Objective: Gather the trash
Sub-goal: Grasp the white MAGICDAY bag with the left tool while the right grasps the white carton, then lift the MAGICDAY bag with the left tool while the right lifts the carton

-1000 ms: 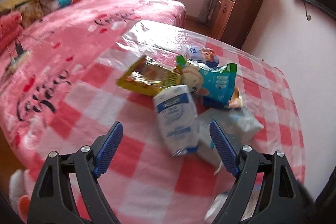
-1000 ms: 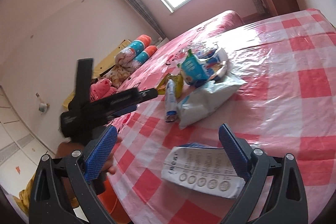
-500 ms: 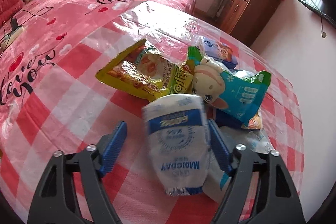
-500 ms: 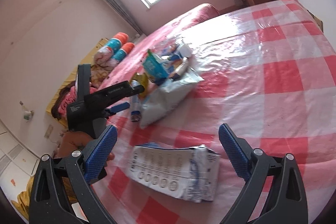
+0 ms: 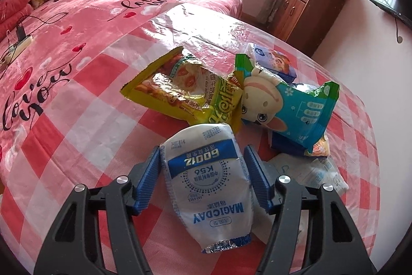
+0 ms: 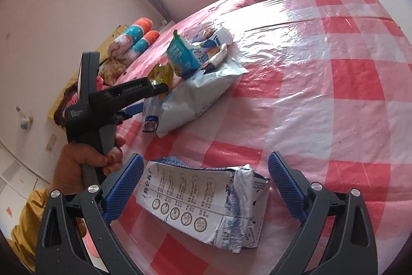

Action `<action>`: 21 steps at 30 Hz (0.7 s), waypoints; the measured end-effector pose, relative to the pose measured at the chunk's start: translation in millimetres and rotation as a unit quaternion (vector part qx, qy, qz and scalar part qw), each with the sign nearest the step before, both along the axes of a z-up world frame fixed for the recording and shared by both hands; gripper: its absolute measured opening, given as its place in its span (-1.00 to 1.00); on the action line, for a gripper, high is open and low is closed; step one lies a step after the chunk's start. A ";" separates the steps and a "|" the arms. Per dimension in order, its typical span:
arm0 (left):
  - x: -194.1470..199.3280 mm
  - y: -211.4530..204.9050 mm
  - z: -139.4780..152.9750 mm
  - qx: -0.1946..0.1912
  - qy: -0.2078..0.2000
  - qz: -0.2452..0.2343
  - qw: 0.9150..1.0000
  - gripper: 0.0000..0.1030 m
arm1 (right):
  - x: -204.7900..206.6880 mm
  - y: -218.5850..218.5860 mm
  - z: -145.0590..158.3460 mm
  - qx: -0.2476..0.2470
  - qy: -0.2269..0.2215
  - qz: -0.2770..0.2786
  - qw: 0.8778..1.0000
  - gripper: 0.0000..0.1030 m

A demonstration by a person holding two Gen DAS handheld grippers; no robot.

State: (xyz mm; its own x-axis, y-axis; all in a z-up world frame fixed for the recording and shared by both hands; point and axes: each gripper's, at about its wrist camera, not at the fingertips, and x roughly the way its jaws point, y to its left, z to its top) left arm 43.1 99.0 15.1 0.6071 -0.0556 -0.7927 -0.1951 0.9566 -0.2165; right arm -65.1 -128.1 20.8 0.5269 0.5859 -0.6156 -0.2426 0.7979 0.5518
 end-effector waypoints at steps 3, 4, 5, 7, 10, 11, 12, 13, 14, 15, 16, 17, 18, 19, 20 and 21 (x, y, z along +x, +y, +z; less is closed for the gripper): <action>-7.3 4.3 1.3 0.000 0.000 0.002 1.000 0.27 | -2.3 5.2 0.3 -0.001 0.000 0.011 1.000 0.87; -11.3 6.6 2.6 0.002 -0.001 0.003 1.000 0.27 | -3.4 7.7 0.4 -0.001 0.000 0.017 1.000 0.87; -16.2 9.5 4.1 0.005 -0.001 0.003 1.000 0.27 | -5.1 10.0 0.8 -0.001 0.000 0.023 1.000 0.87; -27.1 16.2 6.7 0.008 -0.002 0.008 1.000 0.27 | -8.4 14.5 1.4 0.001 0.000 0.034 0.999 0.87; -43.7 26.5 8.4 0.012 0.001 0.013 1.000 0.27 | -16.2 23.0 2.0 0.007 0.005 0.057 0.998 0.87; -48.8 29.1 8.8 0.014 0.001 0.015 1.000 0.27 | -19.0 25.4 1.8 0.012 0.008 0.065 0.998 0.87; -53.4 31.7 9.2 0.016 0.001 0.016 1.000 0.26 | -22.6 29.7 0.7 0.021 0.014 0.079 0.997 0.87; -59.6 34.9 9.6 0.019 0.002 0.018 1.000 0.26 | -26.3 35.3 -1.0 0.029 0.022 0.095 0.995 0.87; -65.7 38.1 9.9 0.022 0.003 0.020 1.000 0.26 | -30.5 41.4 -2.1 0.032 0.028 0.109 0.993 0.87; -69.8 41.1 10.2 0.024 0.003 0.021 0.999 0.26 | -34.5 46.3 -2.0 0.033 0.029 0.121 0.992 0.87; -76.8 44.6 11.3 0.027 0.003 0.023 0.999 0.26 | -39.8 53.6 -2.1 0.032 0.029 0.137 0.990 0.87; -80.5 47.0 12.0 0.028 0.003 0.024 0.999 0.26 | -45.0 60.3 -1.7 0.032 0.029 0.154 0.987 0.87; -84.7 49.5 13.0 0.029 0.002 0.026 0.999 0.26 | -49.2 64.7 -0.5 0.035 0.029 0.166 0.985 0.87; -89.8 52.2 14.5 0.030 0.001 0.028 0.999 0.26 | -54.9 70.2 0.8 0.040 0.027 0.183 0.982 0.87; -94.6 54.5 15.9 0.031 0.000 0.029 0.999 0.26 | -58.7 73.1 2.9 0.041 0.023 0.191 0.980 0.87; -97.6 55.6 16.5 0.031 -0.001 0.030 0.999 0.26 | -63.4 75.4 7.4 0.037 0.009 0.195 0.980 0.87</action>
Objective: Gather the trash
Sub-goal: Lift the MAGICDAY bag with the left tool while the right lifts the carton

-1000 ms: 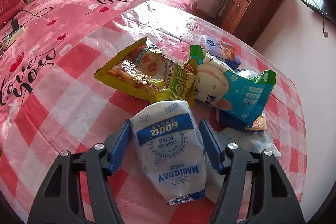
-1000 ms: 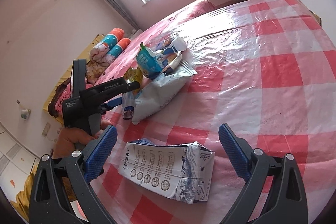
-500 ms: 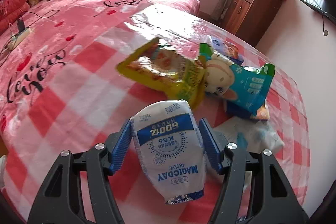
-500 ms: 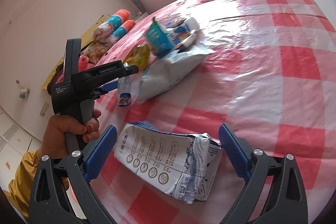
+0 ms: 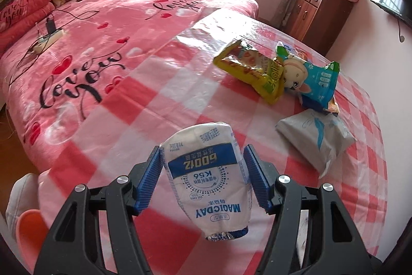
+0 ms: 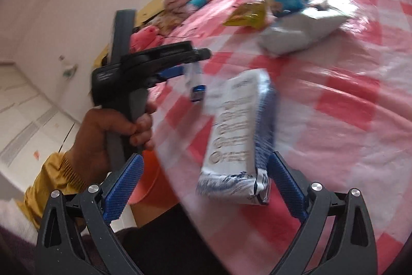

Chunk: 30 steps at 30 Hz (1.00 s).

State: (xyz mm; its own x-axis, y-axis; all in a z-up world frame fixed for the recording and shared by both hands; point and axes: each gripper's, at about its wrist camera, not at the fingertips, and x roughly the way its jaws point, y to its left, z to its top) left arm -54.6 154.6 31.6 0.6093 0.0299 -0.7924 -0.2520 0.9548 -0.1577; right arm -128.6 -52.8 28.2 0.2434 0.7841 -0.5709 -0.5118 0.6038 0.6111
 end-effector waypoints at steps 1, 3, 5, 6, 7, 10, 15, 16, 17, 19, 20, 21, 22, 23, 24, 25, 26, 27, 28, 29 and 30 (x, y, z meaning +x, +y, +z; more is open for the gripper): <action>-5.4 2.2 1.0 0.000 -0.001 0.001 1.000 0.26 | -2.6 -0.4 4.8 -0.006 -0.018 -0.006 1.000 0.87; -11.4 2.7 2.0 0.001 -0.002 0.002 1.000 0.26 | -4.7 -6.9 13.9 -0.028 -0.062 -0.040 0.997 0.87; -19.9 2.8 2.6 0.003 -0.002 0.001 1.000 0.26 | 0.0 -13.1 13.5 -0.043 -0.073 -0.067 0.994 0.87; -22.5 2.8 2.6 0.004 -0.002 -0.001 1.000 0.26 | 3.6 -14.6 10.6 -0.048 -0.070 -0.077 0.993 0.87; -26.2 2.0 2.3 0.006 -0.001 -0.002 1.000 0.26 | 6.8 -14.5 7.5 -0.051 -0.064 -0.083 0.993 0.87; -34.6 1.1 1.4 0.005 0.002 -0.004 1.000 0.26 | 11.6 -8.3 4.8 -0.050 -0.061 -0.082 0.994 0.87; -46.1 -0.8 -1.5 0.002 0.011 -0.008 1.000 0.26 | 19.3 3.7 4.1 -0.074 -0.069 -0.081 0.992 0.87; -48.8 -0.9 -1.9 0.002 0.012 -0.009 1.000 0.26 | 21.8 5.6 3.5 -0.079 -0.067 -0.081 0.991 0.87; -50.8 -0.8 -1.9 0.002 0.013 -0.010 1.000 0.26 | 22.7 6.2 4.6 -0.090 -0.069 -0.084 0.990 0.87; -54.1 -0.1 -2.1 0.001 0.016 -0.012 1.000 0.26 | 27.0 9.6 1.0 -0.113 -0.071 -0.088 0.987 0.87; -55.6 0.2 -1.8 0.001 0.017 -0.012 1.000 0.26 | 28.5 10.0 -0.4 -0.117 -0.070 -0.087 0.987 0.87; -56.7 0.2 -1.4 0.001 0.017 -0.013 1.000 0.26 | 30.7 10.4 -2.2 -0.118 -0.066 -0.086 0.987 0.86; -58.0 0.2 -0.9 0.001 0.017 -0.015 1.000 0.26 | 32.2 11.2 -3.4 -0.117 -0.063 -0.083 0.988 0.86; -59.2 0.5 -0.7 0.000 0.017 -0.015 1.000 0.26 | 32.1 11.9 -4.2 -0.118 -0.063 -0.081 0.988 0.86; -60.2 0.6 -0.4 0.000 0.017 -0.015 1.000 0.26 | 32.0 14.0 -5.2 -0.121 -0.065 -0.078 0.988 0.86; -60.6 0.8 -0.4 0.000 0.017 -0.015 1.000 0.26 | 31.6 16.7 -6.3 -0.123 -0.067 -0.073 0.987 0.86; -61.6 1.2 -0.3 0.000 0.017 -0.015 1.000 0.26 | 31.3 19.6 -7.6 -0.124 -0.068 -0.068 0.988 0.86; -62.8 1.4 -0.5 0.000 0.017 -0.016 1.000 0.26 | 31.1 22.2 -8.2 -0.125 -0.068 -0.065 0.988 0.86; -63.9 1.6 -0.8 0.000 0.017 -0.017 1.000 0.26 | 30.2 25.2 -8.7 -0.128 -0.069 -0.062 0.987 0.84; -64.8 1.7 -1.0 0.000 0.017 -0.018 1.000 0.26 | 29.6 27.6 -8.8 -0.132 -0.072 -0.060 0.987 0.81; -65.8 1.6 -1.0 0.000 0.016 -0.019 1.000 0.26 | 28.9 29.4 -8.2 -0.133 -0.076 -0.059 0.986 0.71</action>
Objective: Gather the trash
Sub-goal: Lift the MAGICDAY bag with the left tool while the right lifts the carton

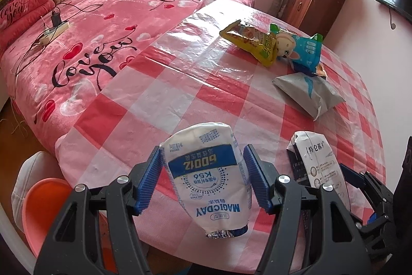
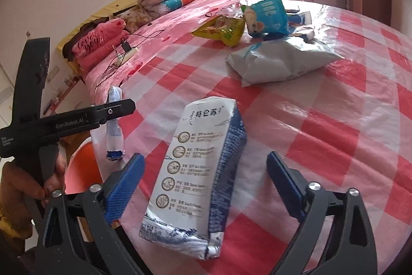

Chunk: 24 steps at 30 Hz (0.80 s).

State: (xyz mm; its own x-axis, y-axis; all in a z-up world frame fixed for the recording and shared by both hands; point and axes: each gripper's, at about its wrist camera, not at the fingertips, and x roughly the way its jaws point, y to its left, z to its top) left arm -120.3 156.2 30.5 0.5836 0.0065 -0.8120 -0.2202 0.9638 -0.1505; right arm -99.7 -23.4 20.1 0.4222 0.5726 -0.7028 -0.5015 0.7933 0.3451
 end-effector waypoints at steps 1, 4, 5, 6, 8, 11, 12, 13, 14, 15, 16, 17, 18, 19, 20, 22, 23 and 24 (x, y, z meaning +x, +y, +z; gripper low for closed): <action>-0.2 -0.2 0.3 -0.001 -0.001 0.000 1.000 0.26 | 0.1 1.7 -0.2 -0.004 -0.001 0.000 1.000 0.69; -2.5 0.1 -0.3 0.000 -0.004 -0.007 1.000 0.26 | -0.2 6.3 -0.7 -0.019 -0.008 -0.001 1.000 0.68; -3.5 0.3 -0.5 0.000 -0.005 -0.009 1.000 0.26 | -0.9 9.0 -0.9 -0.028 -0.011 -0.001 1.000 0.68; -4.5 0.9 -0.5 -0.001 -0.007 -0.010 1.000 0.26 | -1.7 11.2 -0.9 -0.036 -0.015 -0.001 0.999 0.68; -5.8 2.9 -0.9 -0.004 -0.009 -0.012 1.000 0.26 | -3.4 16.2 -1.5 -0.054 -0.021 -0.001 0.998 0.68; -7.9 5.7 -2.1 -0.012 -0.011 -0.014 1.000 0.26 | -5.2 20.0 -2.4 -0.074 -0.029 -0.007 0.997 0.60; -8.3 6.1 -2.5 -0.014 -0.011 -0.015 1.000 0.26 | -6.0 19.8 -2.2 -0.077 -0.031 -0.009 0.996 0.54; -9.6 6.6 -3.2 -0.017 -0.012 -0.018 1.000 0.26 | -6.6 20.4 -2.3 -0.083 -0.034 -0.011 0.996 0.50; -10.4 7.0 -3.6 -0.018 -0.012 -0.019 1.000 0.26 | -7.2 21.0 -2.4 -0.087 -0.036 -0.012 0.996 0.47; -11.1 7.6 -4.0 -0.019 -0.012 -0.021 1.000 0.26 | -7.8 21.1 -2.2 -0.087 -0.038 -0.011 0.995 0.39; -12.6 8.3 -4.5 -0.022 -0.014 -0.023 0.999 0.26 | -8.4 21.6 -2.2 -0.091 -0.040 -0.011 0.995 0.32; -12.5 8.4 -4.6 -0.024 -0.014 -0.025 0.999 0.26 | -9.4 22.5 -2.2 -0.095 -0.043 -0.010 0.995 0.30; -13.5 9.3 -4.8 -0.027 -0.015 -0.027 0.999 0.26 | -9.4 23.0 -2.0 -0.096 -0.044 -0.010 0.994 0.28; -14.7 10.0 -5.4 -0.032 -0.015 -0.030 0.999 0.26 | -9.5 23.1 -2.0 -0.096 -0.045 -0.010 0.994 0.19; -15.5 10.2 -5.9 -0.034 -0.016 -0.032 0.999 0.26 | -9.3 23.2 -2.0 -0.096 -0.046 -0.010 0.994 0.14; -17.3 10.7 -7.2 -0.037 -0.017 -0.036 0.998 0.26 | -9.1 22.3 -1.9 -0.094 -0.046 -0.011 0.994 0.13; -18.8 10.9 -8.0 -0.039 -0.018 -0.039 0.998 0.26 | -8.9 21.8 -1.9 -0.093 -0.046 -0.011 0.995 0.13; -20.1 11.1 -8.7 -0.042 -0.019 -0.041 0.998 0.26 | -8.6 21.7 -1.9 -0.090 -0.045 -0.011 0.995 0.13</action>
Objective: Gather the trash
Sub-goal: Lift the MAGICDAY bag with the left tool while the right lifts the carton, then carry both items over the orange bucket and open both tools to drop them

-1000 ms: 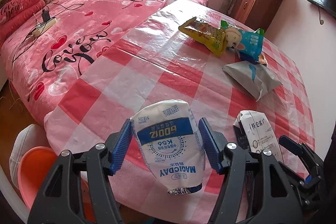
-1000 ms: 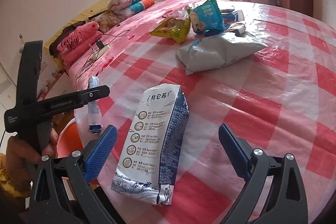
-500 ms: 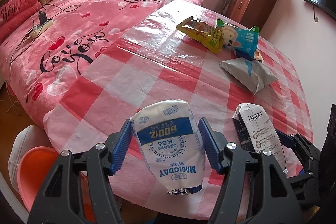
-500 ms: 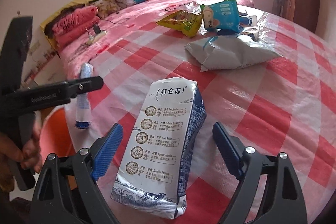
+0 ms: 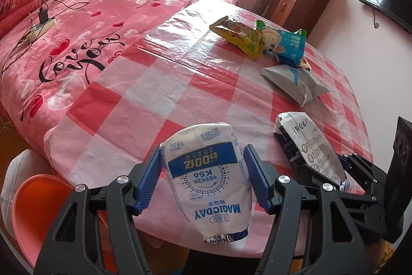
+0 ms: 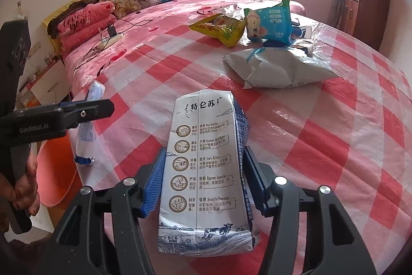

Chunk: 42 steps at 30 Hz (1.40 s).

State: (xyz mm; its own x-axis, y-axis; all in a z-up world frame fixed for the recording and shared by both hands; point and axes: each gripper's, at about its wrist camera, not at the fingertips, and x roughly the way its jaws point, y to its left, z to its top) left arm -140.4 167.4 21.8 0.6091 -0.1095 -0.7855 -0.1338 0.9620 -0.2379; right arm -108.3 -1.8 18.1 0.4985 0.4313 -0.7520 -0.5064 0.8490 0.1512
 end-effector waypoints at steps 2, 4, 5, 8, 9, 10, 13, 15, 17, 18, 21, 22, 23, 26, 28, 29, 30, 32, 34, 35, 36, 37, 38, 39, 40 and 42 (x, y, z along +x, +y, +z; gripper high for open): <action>-2.9 0.3 -1.3 -0.007 -0.001 -0.006 1.000 0.26 | 1.0 -3.1 0.7 0.015 0.003 0.005 1.000 0.13; -6.0 0.5 -1.7 -0.011 -0.003 -0.010 1.000 0.26 | 1.9 -5.9 1.3 0.024 0.006 0.002 1.000 0.13; -7.8 0.6 -1.7 -0.013 -0.005 -0.011 1.000 0.26 | 3.0 -8.5 1.4 0.031 0.009 -0.001 0.999 0.13; -13.1 1.8 -0.9 -0.019 -0.010 -0.017 1.000 0.26 | 4.8 -13.0 1.7 0.043 0.016 -0.006 0.999 0.13; -14.6 2.2 -0.8 -0.021 -0.011 -0.019 1.000 0.26 | 4.4 -13.7 2.1 0.047 0.017 -0.006 0.999 0.13; -16.2 2.6 -0.6 -0.023 -0.012 -0.021 0.999 0.26 | 4.2 -14.7 2.8 0.050 0.016 -0.007 0.999 0.13; -22.0 4.1 0.6 -0.026 -0.016 -0.027 0.999 0.26 | 3.5 -17.2 4.8 0.054 0.013 -0.012 0.998 0.13; -25.3 5.7 1.3 -0.027 -0.018 -0.029 0.999 0.26 | 3.3 -18.4 5.5 0.059 0.016 -0.016 0.998 0.13; -29.6 7.3 2.3 -0.026 -0.022 -0.031 0.999 0.26 | 3.1 -20.5 7.6 0.077 0.023 -0.017 0.997 0.13; -31.1 8.1 2.7 -0.025 -0.023 -0.032 0.999 0.26 | 2.7 -21.6 8.7 0.082 0.024 -0.018 0.996 0.13; -36.9 11.7 4.2 -0.020 -0.027 -0.032 0.999 0.26 | 1.3 -21.0 16.3 0.097 0.028 -0.018 0.995 0.13; -39.5 14.3 4.7 -0.020 -0.028 -0.031 0.999 0.26 | 0.5 -20.0 19.6 0.105 0.030 -0.017 0.994 0.13; -41.1 16.8 5.2 -0.021 -0.029 -0.030 0.999 0.26 | -0.4 -18.6 22.6 0.113 0.033 -0.015 0.993 0.13; -48.3 25.2 8.0 -0.020 -0.033 -0.024 0.999 0.26 | -2.9 -10.6 30.2 0.132 0.045 -0.005 0.990 0.13; -54.8 33.3 10.3 -0.016 -0.036 -0.018 0.999 0.23 | -5.1 -3.0 35.2 0.146 0.055 0.006 0.988 0.13; -57.6 36.7 11.1 -0.015 -0.036 -0.016 0.999 0.18 | -6.2 0.5 36.7 0.152 0.060 0.010 0.987 0.13; -60.2 40.5 11.7 -0.014 -0.035 -0.013 0.999 0.17 | -7.7 6.4 39.0 0.160 0.068 0.018 0.985 0.13; -68.6 51.4 13.2 -0.012 -0.036 -0.002 0.999 0.17 | -12.1 20.7 44.2 0.172 0.080 0.037 0.981 0.13; -78.6 64.7 13.3 -0.011 -0.035 0.013 0.999 0.17 | -16.6 36.0 48.6 0.181 0.090 0.057 0.978 0.13; -82.3 70.2 12.8 -0.011 -0.033 0.018 0.999 0.17 | -18.6 42.8 50.0 0.183 0.095 0.066 0.976 0.13; -85.7 75.3 12.0 -0.011 -0.032 0.024 0.999 0.17 | -22.4 54.4 51.3 0.186 0.103 0.081 0.974 0.13; -91.9 83.4 10.0 -0.012 -0.029 0.034 0.999 0.17 | -25.9 65.0 52.9 0.189 0.108 0.095 0.971 0.13; -95.4 88.5 8.3 -0.014 -0.027 0.040 0.999 0.17 | -28.9 72.8 53.9 0.190 0.112 0.104 0.970 0.13; -99.5 94.9 5.0 -0.016 -0.023 0.047 0.998 0.17 | -33.0 84.7 54.2 0.190 0.116 0.119 0.968 0.13; -103.0 100.5 1.4 -0.017 -0.018 0.055 0.998 0.16 | -36.7 95.0 53.4 0.189 0.120 0.131 0.966 0.13; -109.7 110.4 -5.7 -0.018 -0.010 0.070 0.997 0.15 | -43.2 110.8 49.6 0.182 0.129 0.146 0.964 0.13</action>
